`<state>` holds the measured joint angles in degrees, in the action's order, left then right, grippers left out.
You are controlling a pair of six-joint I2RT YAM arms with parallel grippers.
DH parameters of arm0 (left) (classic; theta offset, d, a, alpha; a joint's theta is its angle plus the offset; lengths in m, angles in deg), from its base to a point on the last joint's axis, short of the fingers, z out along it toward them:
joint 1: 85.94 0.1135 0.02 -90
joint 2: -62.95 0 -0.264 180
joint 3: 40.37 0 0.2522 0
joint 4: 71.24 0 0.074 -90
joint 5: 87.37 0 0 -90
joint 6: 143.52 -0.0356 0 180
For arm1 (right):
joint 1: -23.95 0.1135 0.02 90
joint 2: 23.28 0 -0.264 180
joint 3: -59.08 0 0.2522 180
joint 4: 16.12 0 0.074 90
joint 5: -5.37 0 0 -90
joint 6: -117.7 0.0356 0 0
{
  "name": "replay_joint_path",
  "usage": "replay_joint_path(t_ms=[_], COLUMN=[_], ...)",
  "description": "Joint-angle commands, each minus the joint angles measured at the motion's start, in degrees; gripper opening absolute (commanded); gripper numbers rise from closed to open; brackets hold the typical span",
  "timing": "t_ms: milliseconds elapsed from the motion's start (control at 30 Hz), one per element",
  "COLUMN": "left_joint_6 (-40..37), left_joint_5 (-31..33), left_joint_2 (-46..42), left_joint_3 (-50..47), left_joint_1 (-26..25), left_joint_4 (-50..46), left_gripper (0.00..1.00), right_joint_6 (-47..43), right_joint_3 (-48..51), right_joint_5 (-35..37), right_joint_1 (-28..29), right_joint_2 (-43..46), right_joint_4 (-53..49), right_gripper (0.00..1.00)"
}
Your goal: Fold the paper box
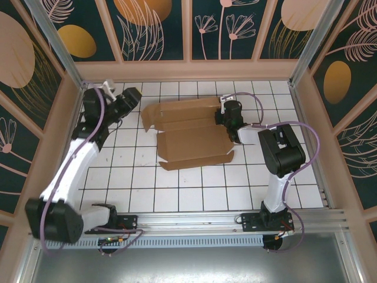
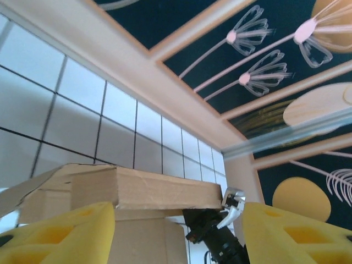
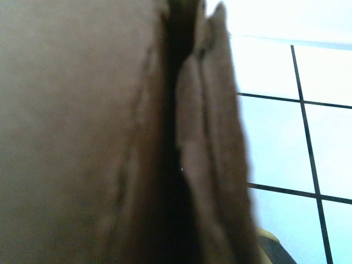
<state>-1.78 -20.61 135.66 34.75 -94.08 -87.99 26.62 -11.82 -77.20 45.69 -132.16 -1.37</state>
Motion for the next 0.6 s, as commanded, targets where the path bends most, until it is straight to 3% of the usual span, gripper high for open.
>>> replay_joint_path(t_ms=[0, 100, 333, 567], left_joint_6=[3.8, 5.9, 2.7, 7.0], left_joint_5=[-10.2, -12.4, -4.5, -9.7], left_joint_2=[8.5, 14.6, 21.5, 25.1], left_joint_3=[0.7, 3.2, 7.3, 7.2], left_joint_1=[0.0, -1.5, -3.7, -4.0], left_joint_4=[5.5, 8.7, 4.8, 12.1], left_gripper=[0.62, 0.62, 0.60, 0.57], right_joint_6=[1.5, 1.7, 1.6, 1.5], right_joint_3=[-0.6, -1.4, -2.4, -2.8], right_joint_5=[-1.8, -1.4, -0.8, -0.1], right_joint_1=[0.3, 0.8, 1.1, 0.9], right_joint_2=[-0.3, -1.0, -1.7, -1.8], right_joint_4=[-3.0, -3.7, -4.3, -5.2], right_gripper=[0.10, 0.11, 0.11, 0.12])
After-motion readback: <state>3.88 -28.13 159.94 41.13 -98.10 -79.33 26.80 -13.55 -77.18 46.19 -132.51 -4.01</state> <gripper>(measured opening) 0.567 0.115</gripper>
